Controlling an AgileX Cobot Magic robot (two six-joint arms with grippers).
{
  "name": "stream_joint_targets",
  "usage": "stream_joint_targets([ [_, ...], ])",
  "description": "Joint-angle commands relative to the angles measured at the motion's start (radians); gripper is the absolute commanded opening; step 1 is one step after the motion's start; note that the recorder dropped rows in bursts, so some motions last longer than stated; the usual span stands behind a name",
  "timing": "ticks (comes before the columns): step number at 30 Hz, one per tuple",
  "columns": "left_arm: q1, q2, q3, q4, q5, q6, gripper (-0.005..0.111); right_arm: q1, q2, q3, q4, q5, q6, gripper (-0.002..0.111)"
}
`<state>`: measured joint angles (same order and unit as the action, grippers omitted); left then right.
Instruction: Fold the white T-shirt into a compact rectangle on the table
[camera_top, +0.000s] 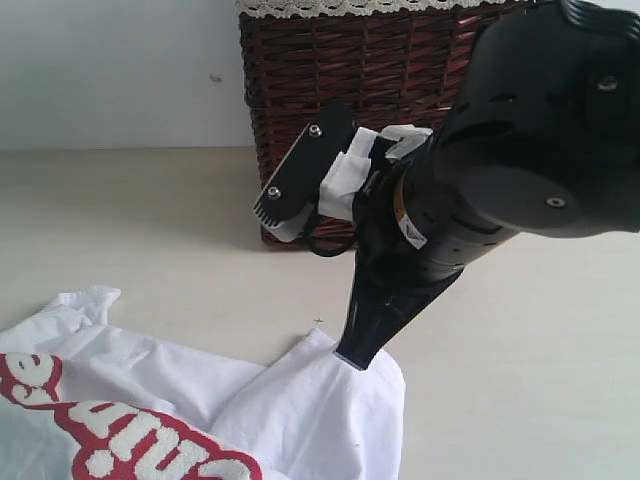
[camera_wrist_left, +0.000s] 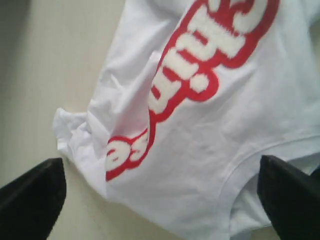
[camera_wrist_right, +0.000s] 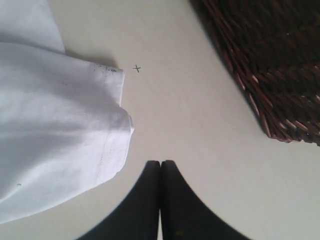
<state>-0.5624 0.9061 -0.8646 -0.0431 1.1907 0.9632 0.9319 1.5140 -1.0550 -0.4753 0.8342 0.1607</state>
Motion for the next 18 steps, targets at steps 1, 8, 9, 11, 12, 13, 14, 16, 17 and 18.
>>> stream_joint_targets([
  [1,-0.051,-0.074,0.003,-0.196,-0.035,-0.202,0.104,-0.005,-0.010,0.001,0.002,-0.011,-0.007,0.000],
  [8,-0.031,0.121,0.003,-0.067,-0.064,-0.660,0.104,-0.005,-0.011,0.001,0.002,0.019,-0.005,0.000],
  [9,-0.014,0.170,0.003,-0.056,-0.061,-0.696,0.104,-0.005,-0.011,0.001,0.002,0.028,-0.003,0.000],
  [11,0.042,0.271,0.003,-0.054,-0.042,-0.739,0.104,-0.005,-0.013,0.001,0.002,0.035,-0.003,0.000],
  [12,0.070,0.311,0.003,-0.054,-0.035,-0.739,0.104,-0.005,-0.013,0.001,0.002,0.035,-0.003,0.000],
  [13,0.111,0.398,0.003,-0.057,-0.015,-0.739,0.104,-0.005,-0.013,0.001,0.002,0.035,-0.003,0.000],
  [14,0.119,0.425,0.006,-0.057,-0.013,-0.739,0.104,-0.005,-0.013,0.001,0.002,0.035,-0.003,0.000],
  [16,0.122,0.487,0.029,-0.057,-0.041,-0.734,0.104,-0.005,-0.013,0.001,0.004,0.034,-0.003,0.000],
  [17,0.122,0.517,0.062,-0.054,-0.099,-0.713,0.104,-0.005,-0.013,0.001,0.004,0.034,-0.003,0.000],
  [18,0.122,0.531,0.078,-0.044,-0.134,-0.695,0.104,-0.005,-0.013,0.001,0.004,0.034,-0.003,0.000],
])
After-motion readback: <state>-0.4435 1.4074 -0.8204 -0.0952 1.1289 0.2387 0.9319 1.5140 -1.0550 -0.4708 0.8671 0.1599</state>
